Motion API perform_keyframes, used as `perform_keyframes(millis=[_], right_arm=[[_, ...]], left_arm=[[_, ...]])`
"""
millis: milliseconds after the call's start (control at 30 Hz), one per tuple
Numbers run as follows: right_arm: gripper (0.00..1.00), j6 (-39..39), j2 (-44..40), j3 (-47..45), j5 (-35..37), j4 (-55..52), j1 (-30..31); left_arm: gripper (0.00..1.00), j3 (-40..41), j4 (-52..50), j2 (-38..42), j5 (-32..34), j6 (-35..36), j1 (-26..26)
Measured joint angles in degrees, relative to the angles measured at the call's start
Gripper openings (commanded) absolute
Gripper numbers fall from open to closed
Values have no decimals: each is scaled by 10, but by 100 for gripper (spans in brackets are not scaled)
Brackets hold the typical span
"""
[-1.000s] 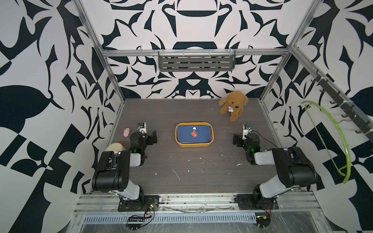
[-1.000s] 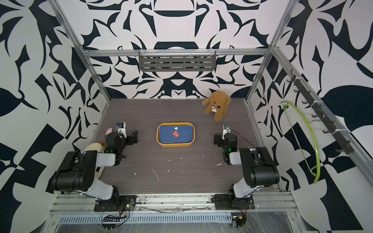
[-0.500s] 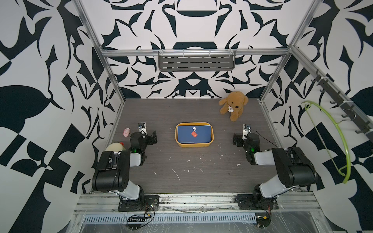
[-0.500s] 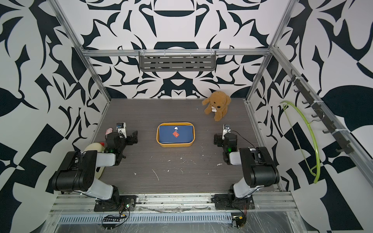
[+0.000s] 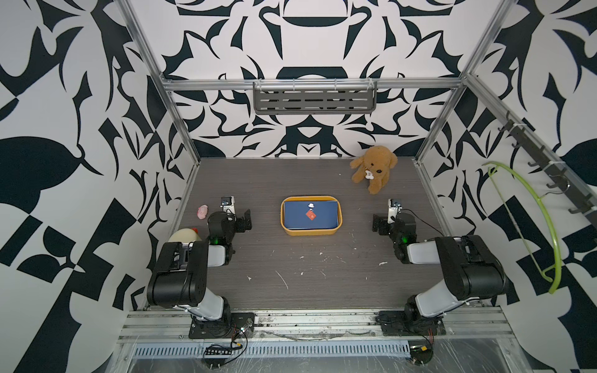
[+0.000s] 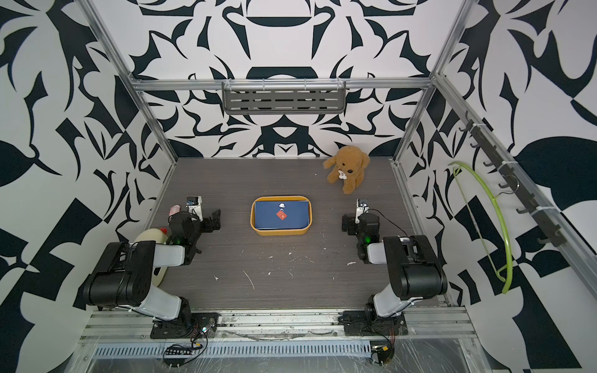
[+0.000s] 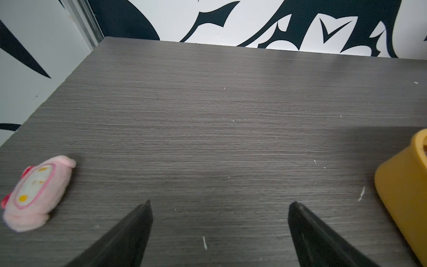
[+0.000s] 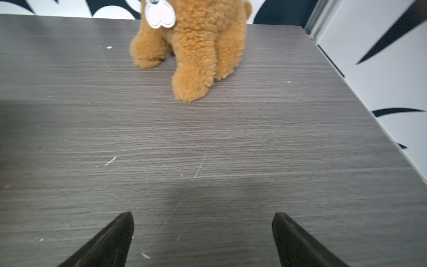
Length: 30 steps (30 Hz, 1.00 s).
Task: Put the sealed envelopes into the storage box
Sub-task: Reset both arms
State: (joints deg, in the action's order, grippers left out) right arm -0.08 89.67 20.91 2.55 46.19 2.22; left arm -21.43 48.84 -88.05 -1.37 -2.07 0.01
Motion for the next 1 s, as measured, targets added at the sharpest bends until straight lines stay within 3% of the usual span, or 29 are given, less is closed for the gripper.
perform_keyframes(millis=[167, 467, 1000], right_arm=[[99, 11, 0, 0, 31, 0, 0], [99, 3, 0, 0, 15, 0, 0], [99, 3, 0, 0, 15, 0, 0]], left_arm=[[99, 2, 13, 0, 35, -13, 0], [99, 2, 12, 0, -18, 2, 3], [99, 1, 10, -3, -29, 5, 3]])
